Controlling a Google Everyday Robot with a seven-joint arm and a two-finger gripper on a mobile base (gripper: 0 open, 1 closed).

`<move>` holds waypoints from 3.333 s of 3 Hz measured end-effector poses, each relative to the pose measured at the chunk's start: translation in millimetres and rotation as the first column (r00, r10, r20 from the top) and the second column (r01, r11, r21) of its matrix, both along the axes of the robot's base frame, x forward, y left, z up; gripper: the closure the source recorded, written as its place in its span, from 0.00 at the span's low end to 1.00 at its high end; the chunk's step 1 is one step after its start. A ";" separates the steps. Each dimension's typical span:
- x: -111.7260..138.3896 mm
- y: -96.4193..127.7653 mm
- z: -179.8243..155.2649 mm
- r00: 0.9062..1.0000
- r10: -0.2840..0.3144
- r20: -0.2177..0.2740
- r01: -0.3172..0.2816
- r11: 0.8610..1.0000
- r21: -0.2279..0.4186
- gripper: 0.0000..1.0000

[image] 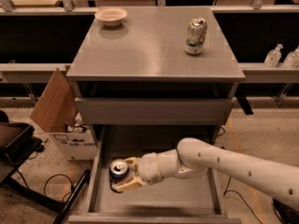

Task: Pick pepsi can from middle drawer and place on counter

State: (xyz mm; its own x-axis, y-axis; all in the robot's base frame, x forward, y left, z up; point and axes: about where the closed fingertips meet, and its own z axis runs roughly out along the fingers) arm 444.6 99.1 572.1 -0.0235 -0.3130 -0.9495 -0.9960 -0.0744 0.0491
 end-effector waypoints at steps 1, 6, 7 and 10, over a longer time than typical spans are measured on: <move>-19.6 40.7 110.0 0.996 0.000 0.090 0.002 1.000 -0.015 1.00; 174.4 142.5 363.6 0.899 -0.327 0.290 0.367 0.926 -0.093 1.00; 233.4 133.2 334.6 0.891 -0.405 0.204 0.441 0.879 -0.180 1.00; 289.9 100.7 305.6 0.862 -0.486 0.146 0.508 0.831 -0.227 1.00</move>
Offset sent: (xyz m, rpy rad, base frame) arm 0.0151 0.0987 0.2624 -0.0384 -0.1876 -0.1023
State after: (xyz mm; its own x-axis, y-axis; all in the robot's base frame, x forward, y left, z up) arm 734.5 199.9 877.8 -0.1688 -0.5046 -0.8467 -0.8964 0.4358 -0.0810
